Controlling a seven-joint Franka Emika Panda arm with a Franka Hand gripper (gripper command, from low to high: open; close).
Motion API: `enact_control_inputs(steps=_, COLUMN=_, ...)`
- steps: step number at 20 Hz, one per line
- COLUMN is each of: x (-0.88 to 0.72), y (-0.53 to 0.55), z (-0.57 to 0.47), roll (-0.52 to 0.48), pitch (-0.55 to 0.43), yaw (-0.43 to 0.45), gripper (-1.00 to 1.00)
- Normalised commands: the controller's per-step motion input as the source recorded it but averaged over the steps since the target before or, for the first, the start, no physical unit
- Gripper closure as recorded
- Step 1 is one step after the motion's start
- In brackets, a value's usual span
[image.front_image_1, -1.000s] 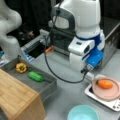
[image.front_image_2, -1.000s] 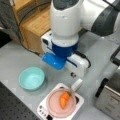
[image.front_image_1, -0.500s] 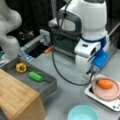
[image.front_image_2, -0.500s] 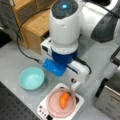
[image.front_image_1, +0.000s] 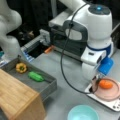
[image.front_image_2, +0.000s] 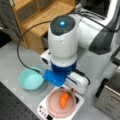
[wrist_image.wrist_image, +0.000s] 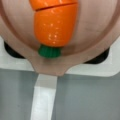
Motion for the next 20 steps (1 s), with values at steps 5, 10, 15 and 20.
enact_control_inputs(steps=5, x=0.37, y=0.13, z=0.01, roll=-0.167, pitch=0.135, yaw=0.075, gripper=-1.00)
enact_control_inputs(steps=10, x=0.30, y=0.18, z=-0.04, roll=-0.205, pitch=0.107, yaw=0.078, gripper=-1.00)
enact_control_inputs(steps=15, x=0.29, y=0.13, z=-0.04, roll=-0.212, pitch=0.071, yaw=0.071, gripper=-1.00)
enact_control_inputs(steps=20, x=0.27, y=0.08, z=0.01, roll=-0.205, pitch=0.068, yaw=0.071, gripper=-1.00)
